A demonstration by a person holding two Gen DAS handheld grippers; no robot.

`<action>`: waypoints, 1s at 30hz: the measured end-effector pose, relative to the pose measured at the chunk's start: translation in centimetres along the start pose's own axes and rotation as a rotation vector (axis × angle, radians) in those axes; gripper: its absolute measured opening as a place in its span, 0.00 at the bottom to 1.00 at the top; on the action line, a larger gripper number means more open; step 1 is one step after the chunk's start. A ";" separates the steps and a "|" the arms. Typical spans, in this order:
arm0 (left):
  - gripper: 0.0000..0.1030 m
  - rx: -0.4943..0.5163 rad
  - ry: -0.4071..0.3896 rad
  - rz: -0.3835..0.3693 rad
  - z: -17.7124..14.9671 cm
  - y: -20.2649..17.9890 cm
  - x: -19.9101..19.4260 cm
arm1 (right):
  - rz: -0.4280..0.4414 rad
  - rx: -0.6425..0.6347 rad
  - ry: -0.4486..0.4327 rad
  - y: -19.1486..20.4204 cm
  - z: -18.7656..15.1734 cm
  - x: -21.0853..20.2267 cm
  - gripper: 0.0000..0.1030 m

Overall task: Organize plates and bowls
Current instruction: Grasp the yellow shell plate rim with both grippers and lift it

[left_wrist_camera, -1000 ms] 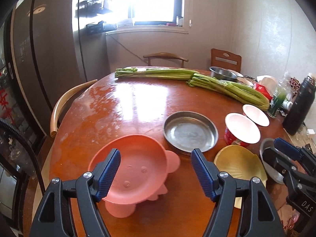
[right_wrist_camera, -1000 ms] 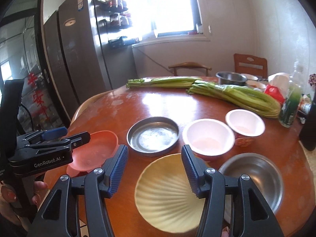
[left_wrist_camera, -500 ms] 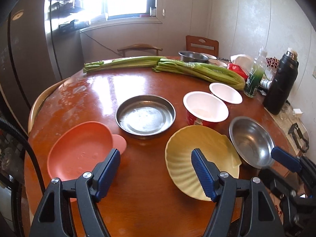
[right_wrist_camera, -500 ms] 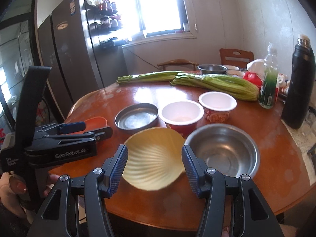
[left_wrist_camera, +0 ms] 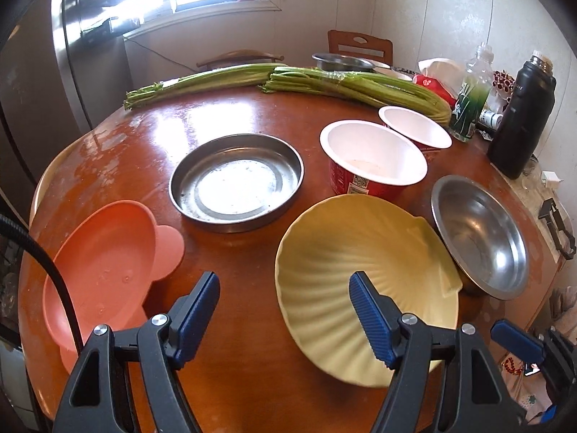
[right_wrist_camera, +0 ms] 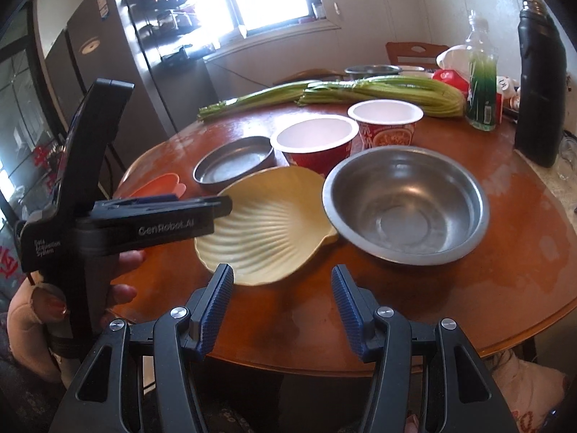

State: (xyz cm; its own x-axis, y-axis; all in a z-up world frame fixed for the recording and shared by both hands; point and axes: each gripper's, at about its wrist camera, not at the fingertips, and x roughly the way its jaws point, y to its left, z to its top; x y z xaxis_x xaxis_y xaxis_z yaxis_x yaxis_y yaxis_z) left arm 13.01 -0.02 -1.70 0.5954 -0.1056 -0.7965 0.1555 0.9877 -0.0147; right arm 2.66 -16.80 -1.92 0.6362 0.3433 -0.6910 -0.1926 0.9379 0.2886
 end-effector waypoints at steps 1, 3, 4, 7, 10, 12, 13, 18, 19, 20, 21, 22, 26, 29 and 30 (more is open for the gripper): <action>0.72 0.000 0.007 -0.002 0.2 0.1 0.4 | -0.004 0.006 0.003 -0.1 0.0 0.2 0.57; 0.72 -0.010 0.023 0.002 0.6 0.1 1.3 | 0.008 0.027 0.007 -0.3 0.1 0.7 0.57; 0.72 -0.012 0.029 -0.002 0.7 0.1 1.5 | 0.011 0.040 0.019 -0.4 0.2 1.0 0.57; 0.72 -0.006 0.033 -0.008 1.2 0.0 2.2 | 0.008 0.065 0.029 -0.7 0.2 1.5 0.57; 0.72 0.003 0.030 -0.007 1.8 -0.2 2.9 | 0.002 0.050 0.038 -0.3 0.3 2.2 0.57; 0.72 0.013 0.039 -0.022 2.2 -0.3 3.5 | 0.001 0.039 0.038 -0.1 0.3 2.6 0.57; 0.72 0.009 0.045 -0.027 2.3 -0.3 3.8 | -0.001 0.039 0.043 0.0 0.4 2.9 0.57; 0.72 0.021 0.059 -0.030 2.9 -0.5 5.2 | -0.005 0.036 0.058 0.1 0.6 4.0 0.57; 0.72 0.017 0.068 -0.039 3.0 -0.4 5.5 | -0.005 0.033 0.060 0.1 0.7 4.2 0.57; 0.72 0.012 0.074 -0.046 3.0 -0.4 5.8 | -0.005 0.026 0.063 0.2 0.7 4.4 0.57; 0.72 0.013 0.076 -0.054 2.9 -0.5 6.0 | -0.006 0.016 0.063 0.2 0.8 4.5 0.57; 0.72 0.020 0.077 -0.059 2.8 -0.6 6.1 | -0.009 0.008 0.061 0.3 0.8 4.7 0.57; 0.68 0.042 0.068 -0.078 2.5 -0.8 5.8 | -0.021 -0.022 0.059 0.7 0.9 5.1 0.57; 0.64 0.049 0.067 -0.087 2.3 -0.8 5.5 | -0.028 -0.034 0.057 0.8 1.0 5.2 0.57; 0.61 0.050 0.068 -0.085 2.2 -0.7 5.4 | -0.027 -0.038 0.057 0.8 1.1 5.2 0.57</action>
State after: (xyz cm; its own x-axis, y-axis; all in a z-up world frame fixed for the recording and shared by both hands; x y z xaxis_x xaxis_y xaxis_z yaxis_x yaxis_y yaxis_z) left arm 17.81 -1.57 -4.67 0.5239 -0.1794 -0.8327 0.2437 0.9683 -0.0552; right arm 6.63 -14.34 -4.61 0.5980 0.3194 -0.7351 -0.2051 0.9476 0.2449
